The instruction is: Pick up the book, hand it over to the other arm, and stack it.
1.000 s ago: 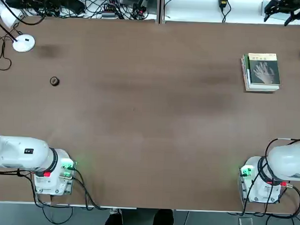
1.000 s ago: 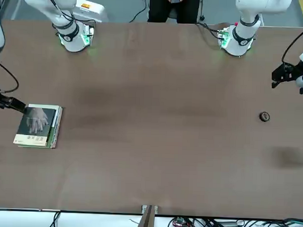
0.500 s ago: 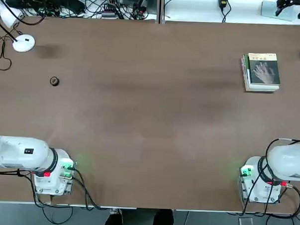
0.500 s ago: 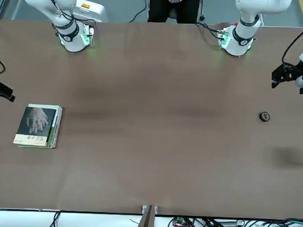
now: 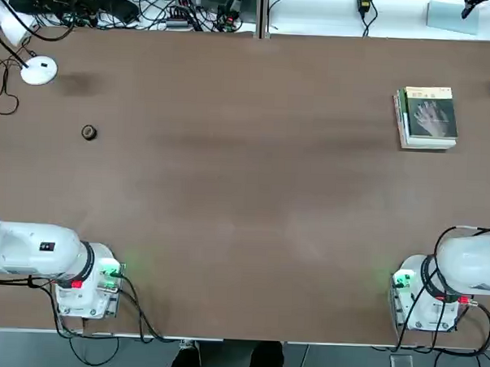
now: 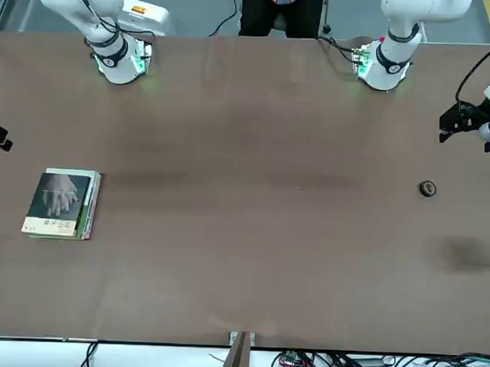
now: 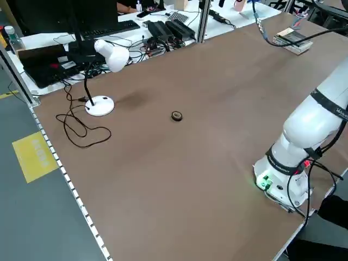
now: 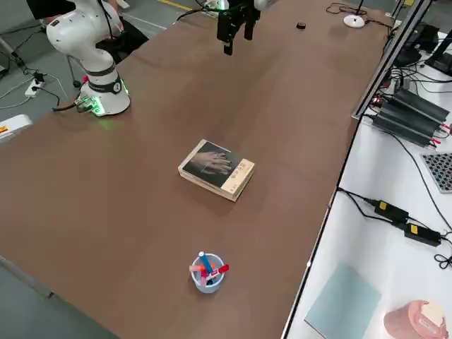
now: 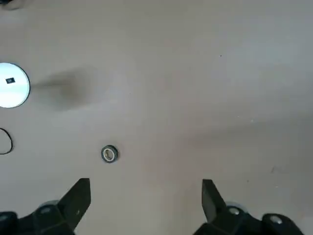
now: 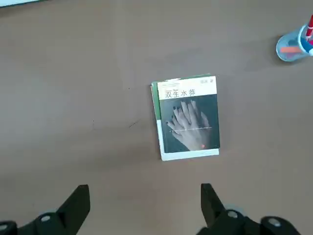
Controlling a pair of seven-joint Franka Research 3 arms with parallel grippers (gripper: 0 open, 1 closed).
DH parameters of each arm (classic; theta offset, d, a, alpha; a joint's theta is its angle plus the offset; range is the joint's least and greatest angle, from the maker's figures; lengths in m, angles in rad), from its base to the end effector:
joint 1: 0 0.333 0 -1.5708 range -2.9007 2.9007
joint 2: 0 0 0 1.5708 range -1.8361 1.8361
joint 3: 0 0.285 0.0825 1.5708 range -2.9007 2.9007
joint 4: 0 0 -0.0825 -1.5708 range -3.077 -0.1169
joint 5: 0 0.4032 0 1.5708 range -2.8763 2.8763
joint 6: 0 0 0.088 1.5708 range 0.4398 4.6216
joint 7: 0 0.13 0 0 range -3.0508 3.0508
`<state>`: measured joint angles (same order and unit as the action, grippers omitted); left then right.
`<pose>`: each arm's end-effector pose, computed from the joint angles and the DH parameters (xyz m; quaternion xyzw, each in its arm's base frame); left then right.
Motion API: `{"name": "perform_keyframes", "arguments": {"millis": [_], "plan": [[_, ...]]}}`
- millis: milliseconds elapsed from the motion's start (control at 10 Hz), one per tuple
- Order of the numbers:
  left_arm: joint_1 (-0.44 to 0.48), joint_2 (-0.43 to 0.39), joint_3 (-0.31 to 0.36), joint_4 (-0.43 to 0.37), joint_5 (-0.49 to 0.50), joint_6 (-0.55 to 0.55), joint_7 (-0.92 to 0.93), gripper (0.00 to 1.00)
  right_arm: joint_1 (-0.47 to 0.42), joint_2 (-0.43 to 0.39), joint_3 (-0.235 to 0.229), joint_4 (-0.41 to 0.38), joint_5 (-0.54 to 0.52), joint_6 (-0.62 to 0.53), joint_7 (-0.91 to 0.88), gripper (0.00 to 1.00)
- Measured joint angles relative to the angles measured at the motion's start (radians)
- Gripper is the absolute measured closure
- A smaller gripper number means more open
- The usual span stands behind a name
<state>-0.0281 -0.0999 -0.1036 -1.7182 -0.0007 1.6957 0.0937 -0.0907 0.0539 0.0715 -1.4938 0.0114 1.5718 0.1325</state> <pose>0.5531 -0.0755 0.5650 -0.9929 0.1123 -0.0385 0.0041 0.5899 -0.0108 0.5772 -0.9970 0.0758 -0.0117 0.0083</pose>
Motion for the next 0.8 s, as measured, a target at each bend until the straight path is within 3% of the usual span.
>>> {"name": "perform_keyframes", "arguments": {"millis": [800], "plan": [[0.0, 0.0, 0.0, 0.0, 0.0, 0.0, 0.0, 0.0, 0.001, 0.003, 0.001, -0.023, -0.004, 0.019, 0.012, 0.0]]}}
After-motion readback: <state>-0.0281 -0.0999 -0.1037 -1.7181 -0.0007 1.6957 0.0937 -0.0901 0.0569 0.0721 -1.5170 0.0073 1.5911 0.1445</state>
